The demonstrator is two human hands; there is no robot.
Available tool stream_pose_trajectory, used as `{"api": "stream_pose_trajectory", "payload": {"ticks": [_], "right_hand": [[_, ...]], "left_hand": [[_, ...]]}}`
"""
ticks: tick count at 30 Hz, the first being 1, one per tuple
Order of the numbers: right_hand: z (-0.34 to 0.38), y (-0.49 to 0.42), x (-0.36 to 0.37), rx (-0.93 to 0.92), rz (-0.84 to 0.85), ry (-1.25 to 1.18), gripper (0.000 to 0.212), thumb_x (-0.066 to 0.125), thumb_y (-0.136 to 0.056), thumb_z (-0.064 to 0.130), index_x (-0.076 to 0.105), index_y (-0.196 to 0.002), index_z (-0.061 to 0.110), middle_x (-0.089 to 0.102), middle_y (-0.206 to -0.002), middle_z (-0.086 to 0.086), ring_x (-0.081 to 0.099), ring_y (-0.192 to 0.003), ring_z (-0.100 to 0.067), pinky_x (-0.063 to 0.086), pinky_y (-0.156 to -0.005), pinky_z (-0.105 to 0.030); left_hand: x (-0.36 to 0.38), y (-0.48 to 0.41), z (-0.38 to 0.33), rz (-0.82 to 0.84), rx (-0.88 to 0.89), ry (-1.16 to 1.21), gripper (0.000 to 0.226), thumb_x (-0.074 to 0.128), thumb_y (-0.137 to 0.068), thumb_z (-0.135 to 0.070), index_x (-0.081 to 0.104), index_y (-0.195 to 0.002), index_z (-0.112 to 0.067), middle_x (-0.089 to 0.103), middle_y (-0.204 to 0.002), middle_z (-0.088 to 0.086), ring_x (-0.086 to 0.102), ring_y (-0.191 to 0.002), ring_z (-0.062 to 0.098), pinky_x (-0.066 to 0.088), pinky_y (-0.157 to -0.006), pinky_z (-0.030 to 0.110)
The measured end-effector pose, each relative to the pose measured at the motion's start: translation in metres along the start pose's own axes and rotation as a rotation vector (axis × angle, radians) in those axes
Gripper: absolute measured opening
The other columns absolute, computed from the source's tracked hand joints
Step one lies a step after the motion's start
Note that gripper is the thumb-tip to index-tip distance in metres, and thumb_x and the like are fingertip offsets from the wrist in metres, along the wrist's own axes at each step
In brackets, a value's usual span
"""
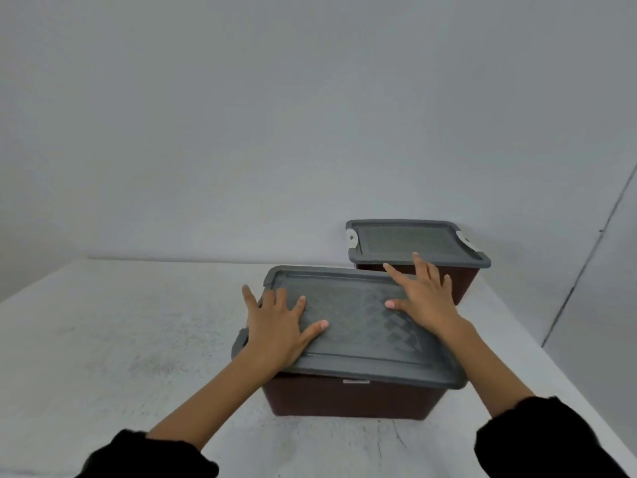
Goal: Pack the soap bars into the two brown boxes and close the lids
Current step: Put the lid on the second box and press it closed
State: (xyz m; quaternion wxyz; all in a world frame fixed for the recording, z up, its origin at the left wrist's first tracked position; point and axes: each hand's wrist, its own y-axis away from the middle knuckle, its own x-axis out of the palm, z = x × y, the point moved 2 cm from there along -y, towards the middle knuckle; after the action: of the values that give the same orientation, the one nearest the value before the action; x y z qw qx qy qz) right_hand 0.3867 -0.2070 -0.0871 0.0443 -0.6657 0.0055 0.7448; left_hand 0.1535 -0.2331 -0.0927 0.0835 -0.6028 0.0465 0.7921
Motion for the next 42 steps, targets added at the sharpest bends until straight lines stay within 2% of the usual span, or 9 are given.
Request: {"api": "stream_pose_trajectory", "payload": {"ticks": [5,8,13,21,28,30,34,38,42], "right_hand": [[-0.001,-0.01,0.006,0.146,0.03,-0.113,0.06,0.041,-0.094,0.048,0.012,-0.146,0.042,-0.003,-0.157,-0.014,0.01,-0.141,-0.038,0.016,-0.11,-0.06],[-0.003,-0.01,0.017,0.188,0.058,-0.197,0.048,0.024,-0.099,0.046,0.013,-0.146,0.042,-0.008,-0.157,-0.012,0.018,-0.139,-0.039,0.026,-0.11,-0.055],[-0.005,-0.001,0.02,0.191,0.087,-0.165,0.05,0.014,-0.099,0.047,0.002,-0.147,0.042,-0.016,-0.157,-0.011,0.018,-0.14,-0.037,0.029,-0.109,-0.054],[-0.008,0.015,0.026,0.204,0.104,-0.137,0.052,0.017,-0.096,0.055,0.003,-0.145,0.046,-0.015,-0.157,-0.009,0.015,-0.14,-0.042,0.021,-0.112,-0.058],[-0.016,0.017,0.021,0.272,0.138,-0.287,0.064,0.032,-0.089,0.064,0.012,-0.146,0.043,0.016,-0.152,-0.021,0.029,-0.136,-0.041,0.029,-0.109,-0.048],[-0.021,0.018,0.017,0.242,0.185,-0.351,0.066,0.038,-0.09,0.06,0.011,-0.147,0.04,0.019,-0.154,-0.019,0.024,-0.14,-0.036,0.026,-0.111,-0.045],[-0.028,0.02,0.015,0.217,0.203,-0.488,0.069,0.048,-0.091,0.049,0.015,-0.148,0.032,0.023,-0.155,-0.009,0.023,-0.142,-0.032,0.022,-0.114,-0.045],[-0.019,0.022,0.014,0.274,0.087,-0.367,0.064,0.048,-0.092,0.047,0.017,-0.147,0.037,0.031,-0.149,-0.016,0.031,-0.135,-0.034,0.034,-0.104,-0.045],[0.005,0.03,0.019,0.32,-0.053,-0.225,0.051,0.038,-0.099,0.03,0.02,-0.146,0.039,0.025,-0.145,-0.023,0.033,-0.13,-0.038,0.033,-0.103,-0.047]], "left_hand": [[0.0,-0.005,-0.009,0.025,0.036,0.014,0.076,0.006,-0.087,-0.069,0.006,-0.15,-0.025,0.011,-0.156,0.01,0.007,-0.144,0.03,-0.009,-0.11,0.062],[0.008,-0.014,-0.006,0.128,0.045,0.232,0.075,0.01,-0.086,-0.071,-0.005,-0.149,-0.032,-0.011,-0.158,0.006,-0.01,-0.145,0.029,-0.003,-0.115,0.058],[0.016,-0.015,-0.002,0.186,0.047,0.335,0.075,0.014,-0.083,-0.075,-0.012,-0.145,-0.042,-0.02,-0.156,0.002,-0.014,-0.145,0.025,0.003,-0.113,0.063],[0.024,-0.003,-0.004,0.174,0.044,0.327,0.074,0.014,-0.084,-0.073,-0.012,-0.145,-0.04,-0.019,-0.156,0.003,-0.013,-0.145,0.025,0.003,-0.113,0.061],[0.026,-0.015,0.001,0.129,0.03,0.378,0.072,0.017,-0.084,-0.073,-0.005,-0.145,-0.043,-0.018,-0.157,0.006,-0.018,-0.144,0.026,-0.001,-0.113,0.059],[0.027,-0.023,0.007,0.094,-0.027,0.431,0.07,0.02,-0.085,-0.073,0.0,-0.146,-0.045,-0.022,-0.156,0.006,-0.02,-0.143,0.03,0.004,-0.112,0.063],[0.024,-0.031,0.016,0.15,-0.069,0.559,0.068,0.029,-0.086,-0.069,0.006,-0.146,-0.045,-0.026,-0.154,0.006,-0.002,-0.143,0.04,0.018,-0.113,0.057],[0.019,-0.037,0.028,0.174,-0.12,0.641,0.086,0.042,-0.081,-0.07,-0.004,-0.147,-0.04,-0.018,-0.155,0.014,0.014,-0.141,0.043,0.021,-0.112,0.05],[0.023,-0.044,0.036,0.266,-0.132,0.844,0.131,0.053,-0.047,-0.088,-0.014,-0.146,-0.033,0.024,-0.152,0.017,0.036,-0.134,0.036,0.033,-0.11,0.049]]}}
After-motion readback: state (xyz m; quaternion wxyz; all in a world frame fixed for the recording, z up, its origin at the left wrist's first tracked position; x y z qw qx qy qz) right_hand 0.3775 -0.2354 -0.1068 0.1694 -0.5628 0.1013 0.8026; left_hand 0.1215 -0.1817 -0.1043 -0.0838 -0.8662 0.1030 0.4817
